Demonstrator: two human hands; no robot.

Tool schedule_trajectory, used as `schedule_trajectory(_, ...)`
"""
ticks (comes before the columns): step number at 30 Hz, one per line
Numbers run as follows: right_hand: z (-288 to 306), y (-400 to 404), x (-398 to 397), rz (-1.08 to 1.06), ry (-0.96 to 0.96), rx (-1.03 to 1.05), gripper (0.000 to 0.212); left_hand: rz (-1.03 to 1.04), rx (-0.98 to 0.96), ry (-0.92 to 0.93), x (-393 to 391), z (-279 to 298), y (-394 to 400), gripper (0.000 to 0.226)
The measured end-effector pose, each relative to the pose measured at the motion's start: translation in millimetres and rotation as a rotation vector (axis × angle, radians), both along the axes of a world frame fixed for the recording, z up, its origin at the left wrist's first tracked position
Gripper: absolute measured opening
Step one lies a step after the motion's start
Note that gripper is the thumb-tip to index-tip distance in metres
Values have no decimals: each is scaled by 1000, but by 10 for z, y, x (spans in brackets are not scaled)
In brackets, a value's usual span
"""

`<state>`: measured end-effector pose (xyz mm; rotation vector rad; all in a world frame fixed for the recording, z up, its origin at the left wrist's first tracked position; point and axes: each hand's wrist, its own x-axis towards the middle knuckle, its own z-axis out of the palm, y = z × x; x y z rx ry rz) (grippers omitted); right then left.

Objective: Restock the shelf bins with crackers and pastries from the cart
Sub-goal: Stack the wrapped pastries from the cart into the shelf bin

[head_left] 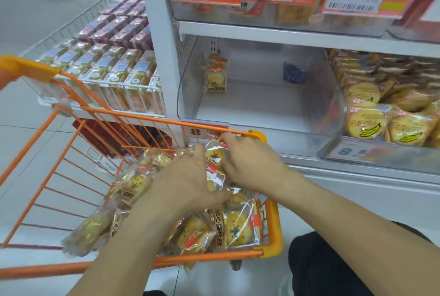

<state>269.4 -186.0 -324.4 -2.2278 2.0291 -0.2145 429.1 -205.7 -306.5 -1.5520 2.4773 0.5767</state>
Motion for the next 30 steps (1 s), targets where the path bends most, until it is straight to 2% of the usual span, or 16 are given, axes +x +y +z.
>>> schedule_trajectory(3,3,-1,19,-38,-49,7,50,20,1,36,-1,9,16,94)
schedule_trajectory(5,33,-3,-8,-70,-166,11,55,44,21,106,-9,69,11,89)
schedule_trajectory(11,218,24,-170,-126,-581,-52,33,268,197,516,177,343,-104,88)
schedule_trajectory(13,273,40,-222,-215,-773,-65,31,359,283,715,230,386,-160,83)
schedule_trajectory(16,320,17,-252,-384,-1211,-58,36,447,363,932,228,375,-207,70)
schedule_trajectory(18,346,-1,-259,-492,-1337,-21,40,518,415,1062,193,345,-228,64)
schedule_trajectory(21,392,2,-255,-516,-1613,118,43,636,553,1310,136,305,-272,60)
schedule_trajectory(23,411,24,-250,-477,-1685,189,50,672,560,1320,108,295,-282,55)
schedule_trajectory(27,414,37,-203,-460,-1618,192,48,610,510,1193,13,294,-256,62)
schedule_trajectory(30,386,39,-150,-467,-1575,185,51,559,550,1134,-88,282,-178,70)
